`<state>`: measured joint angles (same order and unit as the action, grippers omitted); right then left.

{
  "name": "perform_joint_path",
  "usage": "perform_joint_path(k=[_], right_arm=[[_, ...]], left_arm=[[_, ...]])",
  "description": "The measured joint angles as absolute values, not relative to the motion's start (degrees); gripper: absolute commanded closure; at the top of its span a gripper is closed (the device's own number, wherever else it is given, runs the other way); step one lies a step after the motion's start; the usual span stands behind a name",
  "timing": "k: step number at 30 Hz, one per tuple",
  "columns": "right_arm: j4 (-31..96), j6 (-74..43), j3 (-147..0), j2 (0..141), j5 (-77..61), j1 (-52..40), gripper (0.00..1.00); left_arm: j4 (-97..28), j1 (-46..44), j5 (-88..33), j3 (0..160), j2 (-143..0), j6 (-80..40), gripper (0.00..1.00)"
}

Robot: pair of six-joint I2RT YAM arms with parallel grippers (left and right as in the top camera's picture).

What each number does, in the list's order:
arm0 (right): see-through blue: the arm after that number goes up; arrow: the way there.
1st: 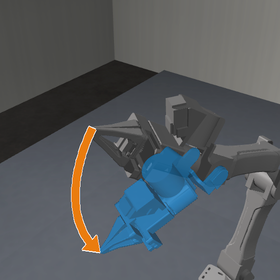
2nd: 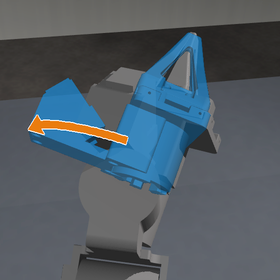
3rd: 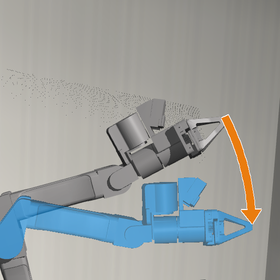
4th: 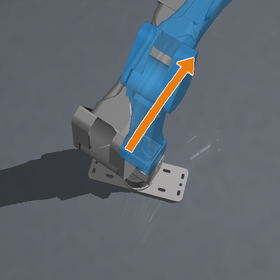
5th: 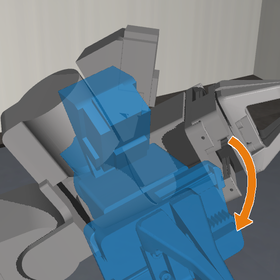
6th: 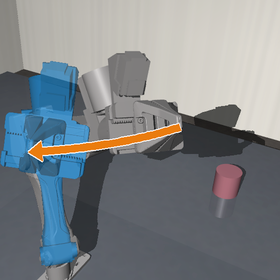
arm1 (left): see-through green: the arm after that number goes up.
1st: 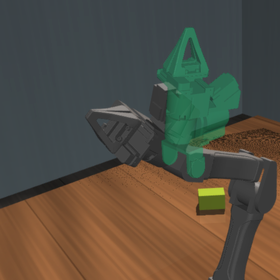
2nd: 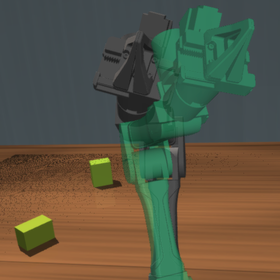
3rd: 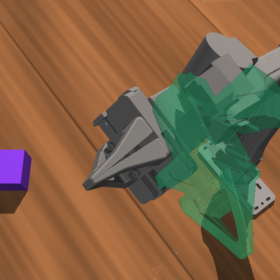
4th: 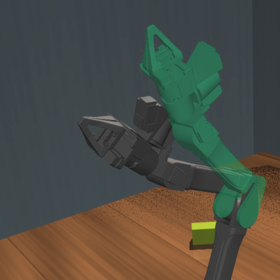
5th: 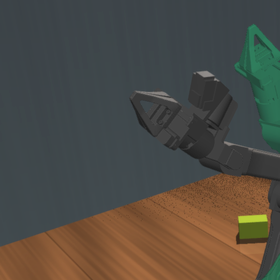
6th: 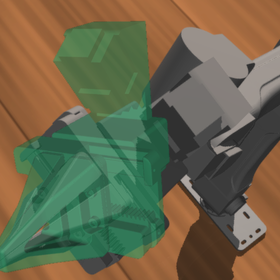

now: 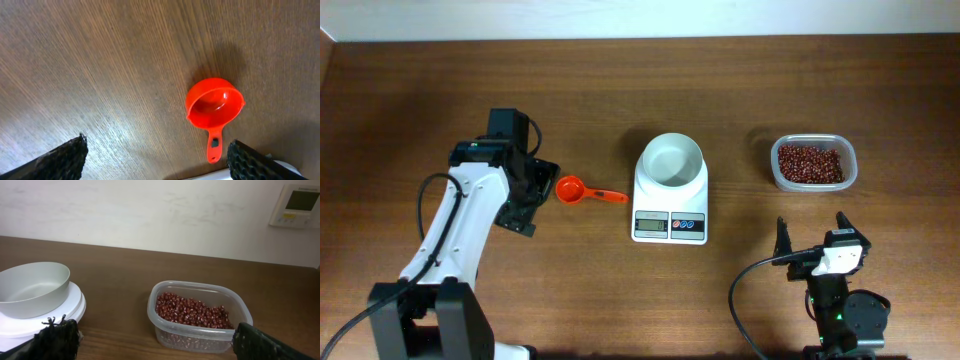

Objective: Scoop and weigh 50g on scale
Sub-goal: 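Lower the left gripper and grasp the red scoop's bowl rim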

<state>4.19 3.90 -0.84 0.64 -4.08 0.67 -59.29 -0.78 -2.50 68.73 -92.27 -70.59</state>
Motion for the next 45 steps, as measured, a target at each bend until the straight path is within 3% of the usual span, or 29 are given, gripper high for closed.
perform_joint_path(k=[5,9,17,29,35,45], right_arm=[[4.2,3.9,-0.8,0.6,-4.1,0.7,0.01],[4.2,3.9,-0.8,0.6,-4.1,0.7,0.01],[4.2,3.9,-0.8,0.6,-4.1,0.7,0.01],[4.2,3.9,-0.8,0.6,-4.1,0.7,0.01],[4.2,3.9,-0.8,0.6,-4.1,0.7,0.01],[4.2,3.9,-0.8,0.6,-4.1,0.7,0.01]], left_arm=[[-59.0,-0.8,-2.4,68.7,-92.4,-70.6,0.11],[-58.4,-0.8,-2.3,68.8,-94.6,-70.8,0.21],[-54.7,-2.4,-2.4,68.8,-102.4,-71.0,0.27],[-51.2,-4.6,-2.5,68.8,-103.2,-71.0,0.26],[-48.5,-7.3,-2.3,68.8,-106.1,-71.1,0.37],[-48.1,-8.2,1.0,68.8,-107.2,-71.1,0.39]])
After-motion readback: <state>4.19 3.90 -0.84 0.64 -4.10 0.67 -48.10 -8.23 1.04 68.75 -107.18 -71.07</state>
